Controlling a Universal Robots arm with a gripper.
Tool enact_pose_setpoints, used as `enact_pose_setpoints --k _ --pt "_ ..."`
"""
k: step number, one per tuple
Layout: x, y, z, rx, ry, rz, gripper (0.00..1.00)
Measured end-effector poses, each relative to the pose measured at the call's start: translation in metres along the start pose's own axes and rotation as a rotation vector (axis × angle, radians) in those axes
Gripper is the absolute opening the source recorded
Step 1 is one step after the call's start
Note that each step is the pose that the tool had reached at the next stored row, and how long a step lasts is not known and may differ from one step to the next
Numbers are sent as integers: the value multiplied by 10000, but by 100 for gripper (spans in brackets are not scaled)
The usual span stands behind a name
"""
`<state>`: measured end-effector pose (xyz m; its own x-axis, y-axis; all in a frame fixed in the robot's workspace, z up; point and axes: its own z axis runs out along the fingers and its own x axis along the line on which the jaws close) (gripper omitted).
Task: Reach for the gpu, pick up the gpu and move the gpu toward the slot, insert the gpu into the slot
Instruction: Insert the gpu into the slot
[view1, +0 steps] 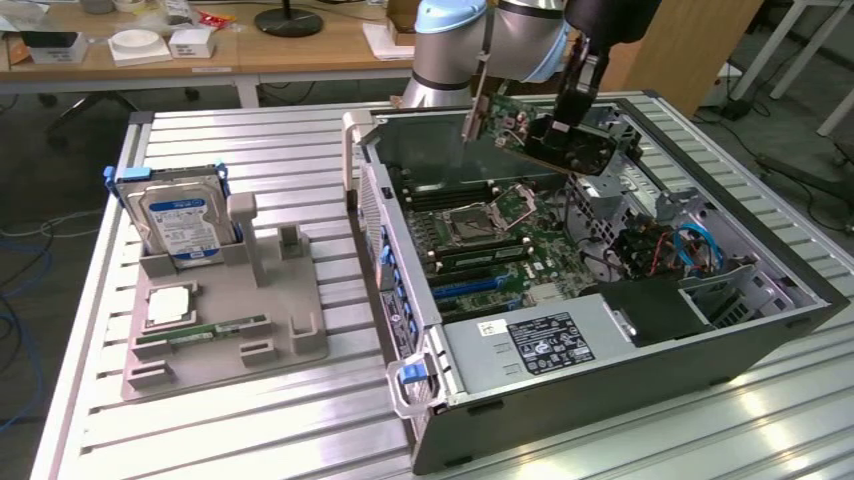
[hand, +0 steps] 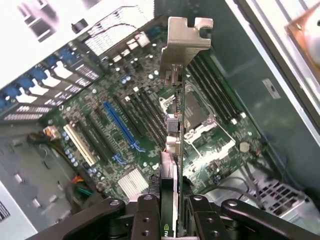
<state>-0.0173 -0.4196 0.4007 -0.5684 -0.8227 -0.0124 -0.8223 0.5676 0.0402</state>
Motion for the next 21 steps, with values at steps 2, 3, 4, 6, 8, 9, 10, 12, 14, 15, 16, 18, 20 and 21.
enact_pose_setpoints --k 2,3,4,6,8,9,10,12,14,15,16,18,20,21 --pt "0 0 1 -4 15 -364 26" --pt "0 0 1 -6 22 -522 26" --pt "0 0 2 -9 28 -682 26" --pt "0 0 3 -12 40 -1001 26" --pt "0 0 4 -17 54 -1338 26" --pt "0 0 5 -18 60 -1497 26" --pt "0 0 6 -21 67 -1660 26" --pt "0 -1 7 -25 80 -1997 26" --pt "0 -1 8 -29 94 -2349 26" --pt "0 -1 9 -31 101 -2519 26" --pt "-1 -2 9 -34 108 -2683 26" --pt "-1 -2 10 -37 119 -2971 26" --pt "-1 -3 11 -40 130 -3234 26" --pt "-2 -3 12 -41 136 -3358 26"
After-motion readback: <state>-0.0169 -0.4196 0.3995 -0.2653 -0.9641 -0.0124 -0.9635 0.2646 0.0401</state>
